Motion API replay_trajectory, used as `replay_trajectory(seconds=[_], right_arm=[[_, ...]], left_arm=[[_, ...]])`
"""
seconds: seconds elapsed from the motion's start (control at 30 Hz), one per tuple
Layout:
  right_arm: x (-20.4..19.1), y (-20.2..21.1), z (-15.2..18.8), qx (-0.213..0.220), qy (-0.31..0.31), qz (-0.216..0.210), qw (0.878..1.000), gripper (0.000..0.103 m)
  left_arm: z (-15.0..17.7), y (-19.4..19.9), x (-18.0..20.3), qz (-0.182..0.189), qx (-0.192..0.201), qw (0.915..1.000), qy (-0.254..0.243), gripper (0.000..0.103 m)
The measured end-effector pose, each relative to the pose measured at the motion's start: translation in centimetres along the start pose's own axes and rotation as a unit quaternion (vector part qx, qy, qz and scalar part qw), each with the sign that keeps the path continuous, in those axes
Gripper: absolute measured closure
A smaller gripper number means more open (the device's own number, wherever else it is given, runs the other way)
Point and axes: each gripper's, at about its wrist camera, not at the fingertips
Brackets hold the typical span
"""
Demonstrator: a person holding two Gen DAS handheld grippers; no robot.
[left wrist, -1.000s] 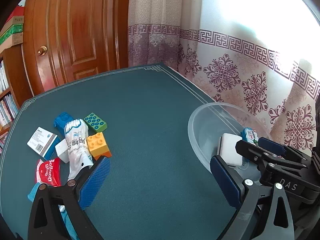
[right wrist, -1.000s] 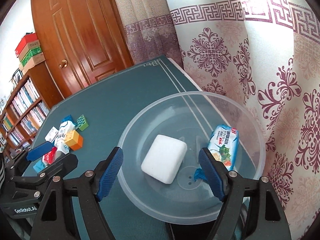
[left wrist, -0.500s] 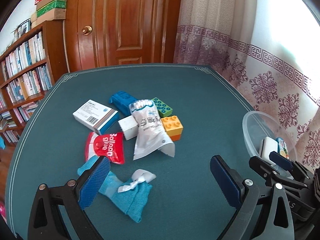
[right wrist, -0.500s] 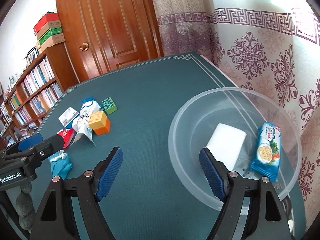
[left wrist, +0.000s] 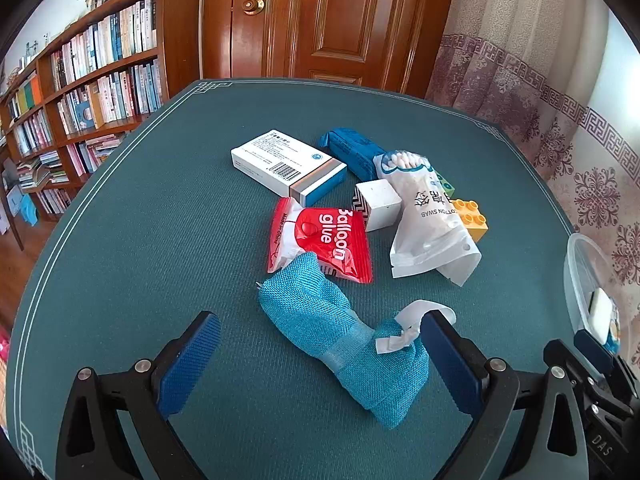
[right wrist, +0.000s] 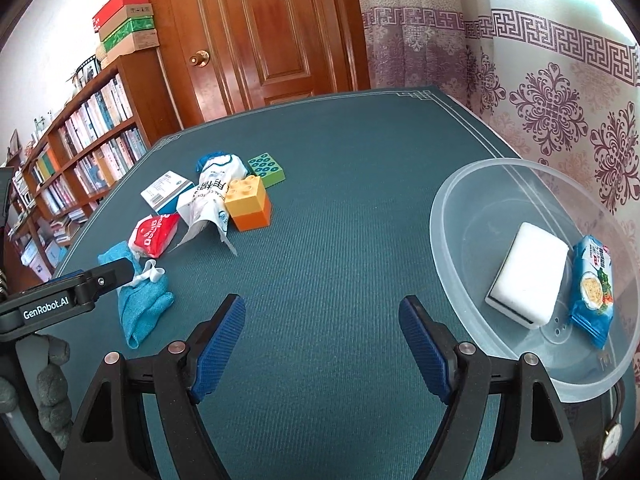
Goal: Organize objects
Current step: 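Grasp the teal knit cloth pouch with the left tool and lift it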
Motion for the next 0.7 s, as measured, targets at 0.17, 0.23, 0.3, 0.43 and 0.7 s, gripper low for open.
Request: replay_trajectory(seconds=[0.17, 0.23, 0.3, 0.43, 0.7], right_arm=[[-0.3, -0.4, 0.2, -0.008, 0.000, -0.002, 1.000, 0.023], [-0.4, -0.7, 0.3, -0.012, 0.002, -0.003, 1.000, 0.023], [-0.6, -0.9, 0.5, -0.017, 0.004, -0.005, 1.000, 0.023], [-0.9, -1.4, 0.7, -0.024, 0.007, -0.006, 1.000, 0.023], [-1.2, -2.2, 1.0, -0.039, 0.016, 0.011, 0.999, 0.023]], left_arm=[[0.1, -1.0, -0.3, 0.001, -0.014, 0.9998, 0.011, 0.001], [0.1, -1.4, -0.4, 0.005, -0.020, 0.9997, 0.015, 0.001], [0.2, -1.5, -0.4, 0.006, -0.019, 0.9997, 0.015, 0.001], [0.3, -1.5, -0.4, 0.008, -0.017, 0.9998, 0.008, 0.001], [0.4, -1.4, -1.4, 0.030, -0.032, 0.9988, 0.020, 0.001]])
Point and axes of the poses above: each gripper's, at about its wrist camera, not at the fingertips, and y roughly against the way its jaws point, x to its right, z to its underside, and after that the axes turned 6 degrees about y, right-handed
